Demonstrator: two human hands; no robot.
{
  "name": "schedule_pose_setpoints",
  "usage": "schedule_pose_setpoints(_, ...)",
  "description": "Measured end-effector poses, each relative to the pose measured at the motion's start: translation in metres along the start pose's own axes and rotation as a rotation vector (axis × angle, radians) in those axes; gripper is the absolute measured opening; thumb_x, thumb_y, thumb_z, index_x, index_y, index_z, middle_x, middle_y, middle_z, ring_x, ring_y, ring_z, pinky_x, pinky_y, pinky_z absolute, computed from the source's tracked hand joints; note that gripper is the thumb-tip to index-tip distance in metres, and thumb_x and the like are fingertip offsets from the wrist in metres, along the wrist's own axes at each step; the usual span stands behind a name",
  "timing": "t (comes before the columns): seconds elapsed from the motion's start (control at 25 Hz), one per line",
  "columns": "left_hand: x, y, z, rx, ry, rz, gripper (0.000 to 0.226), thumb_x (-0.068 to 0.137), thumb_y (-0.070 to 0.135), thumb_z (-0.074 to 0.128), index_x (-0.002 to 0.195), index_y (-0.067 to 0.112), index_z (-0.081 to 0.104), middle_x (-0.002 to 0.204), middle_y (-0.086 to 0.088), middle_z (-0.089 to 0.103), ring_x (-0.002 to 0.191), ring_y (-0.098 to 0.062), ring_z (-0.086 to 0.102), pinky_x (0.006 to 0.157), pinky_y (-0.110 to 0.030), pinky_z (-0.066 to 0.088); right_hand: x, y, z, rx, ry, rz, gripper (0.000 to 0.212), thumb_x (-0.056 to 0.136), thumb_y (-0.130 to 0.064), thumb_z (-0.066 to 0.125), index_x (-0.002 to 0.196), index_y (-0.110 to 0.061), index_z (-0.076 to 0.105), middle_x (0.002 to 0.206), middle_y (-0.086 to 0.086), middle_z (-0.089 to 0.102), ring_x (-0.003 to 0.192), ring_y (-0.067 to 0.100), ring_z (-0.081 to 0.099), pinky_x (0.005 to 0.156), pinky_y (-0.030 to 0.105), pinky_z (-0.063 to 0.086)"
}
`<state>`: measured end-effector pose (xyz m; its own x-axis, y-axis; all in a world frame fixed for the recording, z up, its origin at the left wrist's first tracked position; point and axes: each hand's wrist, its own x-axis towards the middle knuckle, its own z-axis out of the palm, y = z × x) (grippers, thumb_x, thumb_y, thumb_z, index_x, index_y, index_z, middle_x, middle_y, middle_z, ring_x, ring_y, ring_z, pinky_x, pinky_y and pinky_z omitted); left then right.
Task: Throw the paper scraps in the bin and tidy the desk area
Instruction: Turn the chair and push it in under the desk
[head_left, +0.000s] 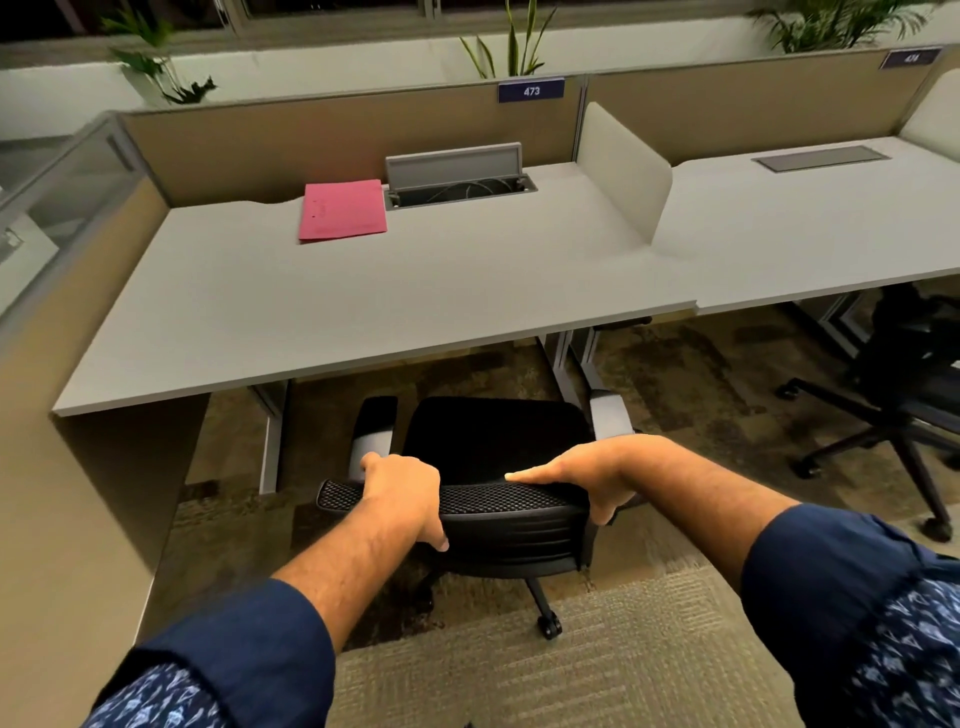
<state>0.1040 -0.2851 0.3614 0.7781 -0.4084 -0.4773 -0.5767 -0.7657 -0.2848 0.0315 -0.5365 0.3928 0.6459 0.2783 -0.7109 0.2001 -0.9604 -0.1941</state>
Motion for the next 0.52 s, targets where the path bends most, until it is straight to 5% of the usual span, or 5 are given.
schedule_pose_setpoints(0.24, 0.004, -0.012, -0.002, -0.110, 0.000, 0.113, 0.085, 0.050, 0.090, 0.069, 0.111, 0.031, 0.068, 0.098, 0.012, 0.070, 0.096, -0.017, 0.068, 0.081, -0.038, 0.058, -0.004, 0.012, -0.001, -0.076, 0.024, 0.015, 0.135, 0.076, 0.002, 0.082, 0.155, -0.068, -0.001, 0.155, 0.004, 0.048, 0.139, 0.032, 0.050, 0.113, 0.055, 0.047)
schedule_pose_setpoints(0.52, 0.013, -0.010, 0.011, -0.255, 0.227, 0.111, 0.097, 0.039, 0.103, 0.052, 0.099, 0.031, 0.073, 0.085, 0.016, 0.067, 0.084, -0.012, 0.065, 0.066, -0.033, 0.055, -0.003, 0.032, -0.016, -0.174, 0.031, 0.069, 0.134, 0.076, 0.005, 0.082, 0.159, -0.063, 0.002, 0.156, 0.005, 0.049, 0.137, 0.032, 0.052, 0.110, 0.054, 0.048)
